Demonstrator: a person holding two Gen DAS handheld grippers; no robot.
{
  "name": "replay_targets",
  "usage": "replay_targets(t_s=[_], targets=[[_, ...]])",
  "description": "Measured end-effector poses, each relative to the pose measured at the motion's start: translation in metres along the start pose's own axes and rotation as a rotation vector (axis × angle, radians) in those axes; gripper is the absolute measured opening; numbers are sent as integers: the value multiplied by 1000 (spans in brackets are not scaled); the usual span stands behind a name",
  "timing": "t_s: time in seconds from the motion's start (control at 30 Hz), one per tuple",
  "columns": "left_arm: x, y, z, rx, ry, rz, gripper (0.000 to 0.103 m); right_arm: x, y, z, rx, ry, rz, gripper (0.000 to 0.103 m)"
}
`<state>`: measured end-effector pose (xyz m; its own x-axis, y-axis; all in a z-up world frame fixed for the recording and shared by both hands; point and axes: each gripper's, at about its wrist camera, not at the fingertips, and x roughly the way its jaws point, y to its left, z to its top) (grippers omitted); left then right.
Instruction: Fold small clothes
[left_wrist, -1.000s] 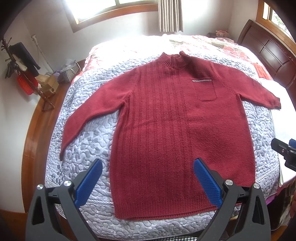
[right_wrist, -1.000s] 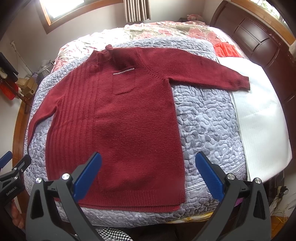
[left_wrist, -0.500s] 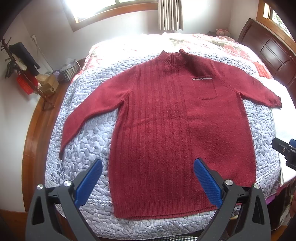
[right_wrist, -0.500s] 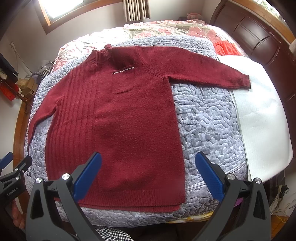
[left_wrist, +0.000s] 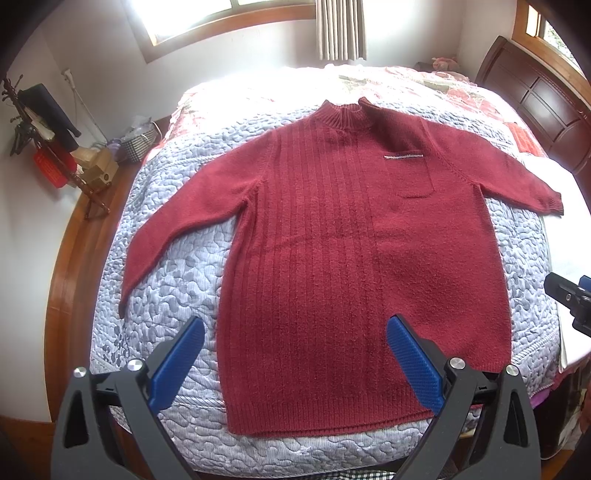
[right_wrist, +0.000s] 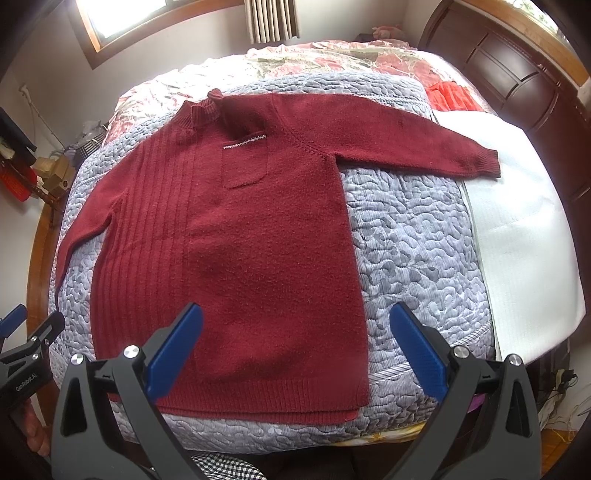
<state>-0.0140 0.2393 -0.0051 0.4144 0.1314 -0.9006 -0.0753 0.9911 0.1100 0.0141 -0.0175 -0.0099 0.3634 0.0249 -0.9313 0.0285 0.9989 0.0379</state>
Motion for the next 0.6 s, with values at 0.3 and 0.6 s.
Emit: replay_targets(t_s=[0.3,0.6], targets=[[1,-2,0,3,3,2,99,1,-1,0,1,3,-2,100],[1,-2,1,1,4,1,99,3,-1,2,-2,4,0,100]])
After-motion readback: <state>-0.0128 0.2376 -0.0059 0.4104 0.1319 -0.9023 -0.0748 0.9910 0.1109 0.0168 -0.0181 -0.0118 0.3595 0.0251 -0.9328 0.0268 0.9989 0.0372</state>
